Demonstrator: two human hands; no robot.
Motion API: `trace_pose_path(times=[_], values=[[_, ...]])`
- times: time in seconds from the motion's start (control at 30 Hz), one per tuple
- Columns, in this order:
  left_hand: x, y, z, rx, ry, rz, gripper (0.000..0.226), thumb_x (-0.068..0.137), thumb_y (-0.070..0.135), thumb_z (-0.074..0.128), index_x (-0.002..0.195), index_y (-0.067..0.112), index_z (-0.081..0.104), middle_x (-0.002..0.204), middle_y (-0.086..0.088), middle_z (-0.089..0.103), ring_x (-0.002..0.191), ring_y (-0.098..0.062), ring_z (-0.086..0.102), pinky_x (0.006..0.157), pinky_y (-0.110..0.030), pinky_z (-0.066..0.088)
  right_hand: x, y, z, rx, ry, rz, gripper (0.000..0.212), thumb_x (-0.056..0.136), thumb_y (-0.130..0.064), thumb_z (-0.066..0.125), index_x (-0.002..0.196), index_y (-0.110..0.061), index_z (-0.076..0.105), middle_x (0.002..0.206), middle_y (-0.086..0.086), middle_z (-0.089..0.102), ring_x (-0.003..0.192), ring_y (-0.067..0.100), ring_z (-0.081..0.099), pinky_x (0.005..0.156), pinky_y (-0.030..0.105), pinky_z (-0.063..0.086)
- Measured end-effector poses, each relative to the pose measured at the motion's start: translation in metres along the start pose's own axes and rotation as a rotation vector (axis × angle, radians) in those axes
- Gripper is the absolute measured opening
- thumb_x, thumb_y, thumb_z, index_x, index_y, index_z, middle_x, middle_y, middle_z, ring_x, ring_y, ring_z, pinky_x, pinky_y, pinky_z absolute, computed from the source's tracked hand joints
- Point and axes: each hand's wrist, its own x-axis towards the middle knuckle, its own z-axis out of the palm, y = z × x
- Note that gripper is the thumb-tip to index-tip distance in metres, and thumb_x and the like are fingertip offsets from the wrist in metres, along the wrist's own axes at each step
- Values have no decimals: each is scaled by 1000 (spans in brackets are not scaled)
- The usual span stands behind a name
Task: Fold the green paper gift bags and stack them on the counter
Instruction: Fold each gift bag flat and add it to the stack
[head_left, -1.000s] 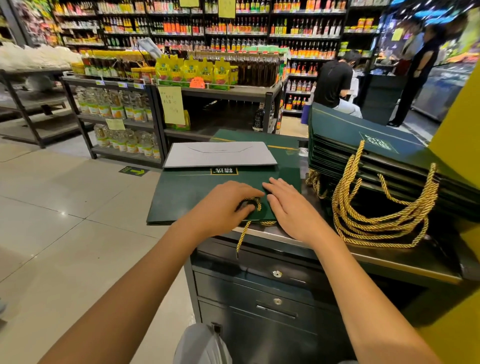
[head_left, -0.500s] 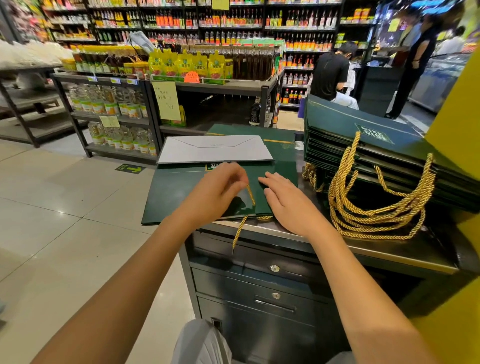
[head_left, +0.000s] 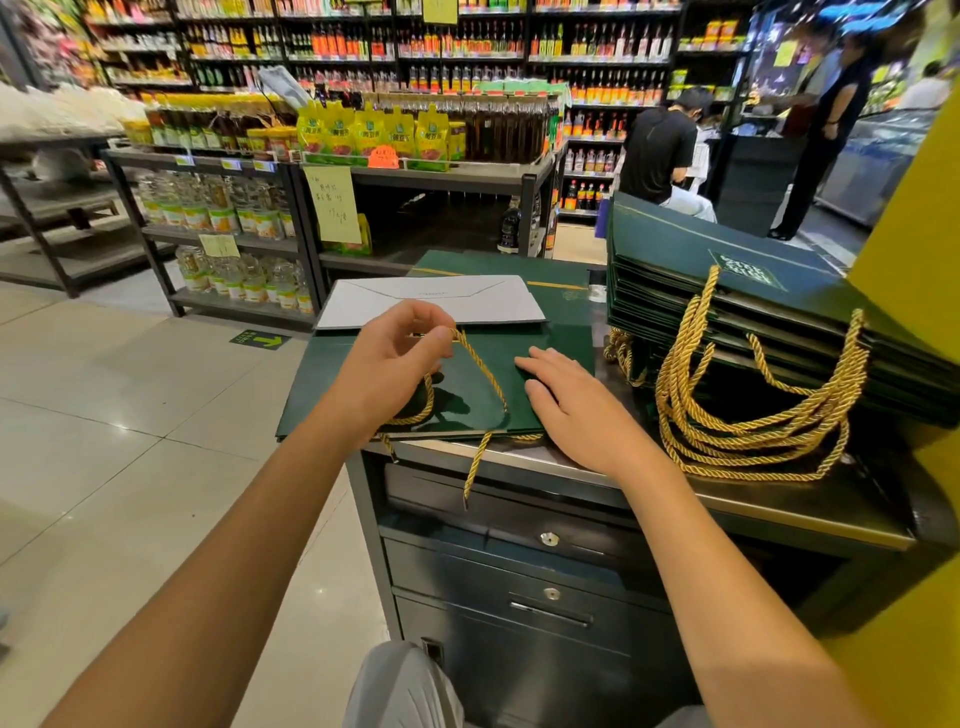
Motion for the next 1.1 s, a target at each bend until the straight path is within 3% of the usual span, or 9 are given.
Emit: trace_pose_path(times=[0.23,0.4,0.5,0.73,0.8,0.9,1.0,1.1], values=[[-25,-6,-60,434,-64,29,21,99,19,62,116,27,71,108,9,70,104,-5,66,94,-30,55,1,2,1,3,0,-3,44,111,-26,35,154,-20,40,164,1,32,154,17,19,125,32,11],[-45,-14,-80,687,-214,53,27,97,15,66,114,34,72,114,17,65,105,0,61,84,-11,44,1,4,1,23,9,-3,45,110,-26,37,154,-21,41,164,-1,32,154,14,19,123,27,8],[-47,-21,-77,804,-232,136,23,94,19,70,113,30,75,114,15,62,103,-4,58,84,-11,41,0,3,1,17,8,-2,45,110,-26,37,155,-21,41,164,0,32,154,14,19,122,26,8],[-41,-36,-64,948,-189,304,9,94,20,69,98,27,74,105,9,63,100,-15,57,87,-34,49,0,3,2,6,2,-1,45,110,-27,37,154,-21,41,164,0,32,154,15,19,123,28,10],[-40,-38,-63,873,-160,282,11,96,20,65,94,30,68,101,10,64,95,-10,58,85,-30,50,1,3,2,2,2,0,45,110,-27,37,154,-21,41,164,0,32,154,16,20,122,27,10],[-43,-36,-63,512,-54,108,13,100,17,61,93,27,66,93,6,68,87,-5,63,77,-16,49,1,3,2,10,3,4,44,110,-27,37,154,-21,41,164,1,33,154,16,20,123,28,11],[-44,-35,-65,169,36,-75,11,101,18,59,100,18,69,94,-8,72,88,-20,70,74,-30,57,1,3,2,16,2,6,44,110,-27,37,154,-21,42,164,0,33,154,16,20,123,29,12],[-46,-35,-66,-28,37,-172,13,102,19,56,103,14,68,99,-11,73,90,-24,72,73,-30,59,2,2,2,18,-1,9,44,110,-27,37,154,-22,42,164,-1,33,154,15,20,122,27,11]])
